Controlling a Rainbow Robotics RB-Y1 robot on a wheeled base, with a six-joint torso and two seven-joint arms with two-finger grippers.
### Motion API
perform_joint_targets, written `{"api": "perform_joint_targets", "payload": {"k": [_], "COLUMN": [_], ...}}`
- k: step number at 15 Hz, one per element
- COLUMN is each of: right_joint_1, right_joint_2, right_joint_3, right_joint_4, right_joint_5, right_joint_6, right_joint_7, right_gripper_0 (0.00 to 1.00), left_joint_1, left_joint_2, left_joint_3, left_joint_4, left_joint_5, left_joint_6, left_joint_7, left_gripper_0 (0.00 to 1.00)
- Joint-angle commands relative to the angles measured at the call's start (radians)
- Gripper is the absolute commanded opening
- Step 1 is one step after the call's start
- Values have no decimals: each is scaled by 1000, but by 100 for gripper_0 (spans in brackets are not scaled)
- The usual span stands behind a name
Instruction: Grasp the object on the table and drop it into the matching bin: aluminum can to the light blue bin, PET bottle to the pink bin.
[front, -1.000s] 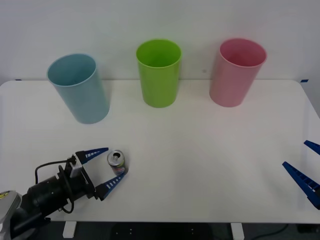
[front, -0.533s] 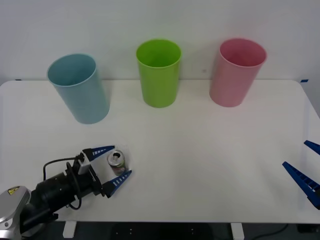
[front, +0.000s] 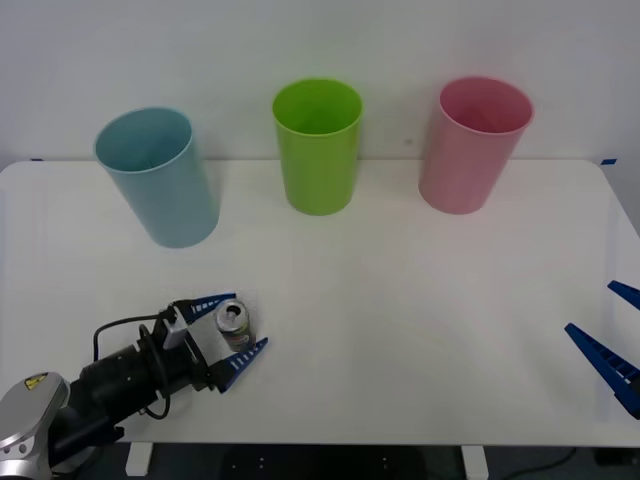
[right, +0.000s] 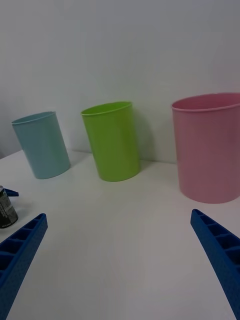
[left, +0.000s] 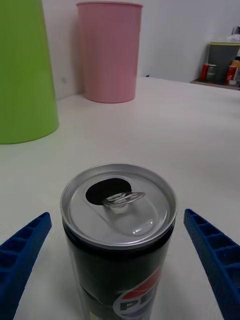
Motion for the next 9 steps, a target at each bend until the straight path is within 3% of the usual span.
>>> {"api": "perform_joint_targets", "payload": {"k": [1, 2, 9], "right_joint_1": [0, 0, 0], "right_joint_2": [0, 0, 0], "right_joint_3": [0, 0, 0], "right_joint_4": [0, 0, 0], "right_joint_5": [0, 0, 0], "right_joint_6": [0, 0, 0], "right_joint_7": [0, 0, 0], "right_gripper_0": [100, 100, 100], "left_joint_1": [1, 1, 4], "left_joint_2": [-1, -1, 1], "left_joint_3": [0, 0, 0], "left_joint_4": [0, 0, -2], "left_joint_5": [0, 0, 1], "left_joint_6": [-1, -1, -1], "left_joint_7": [5, 5, 10], "left_gripper_0": [4, 0, 0]}}
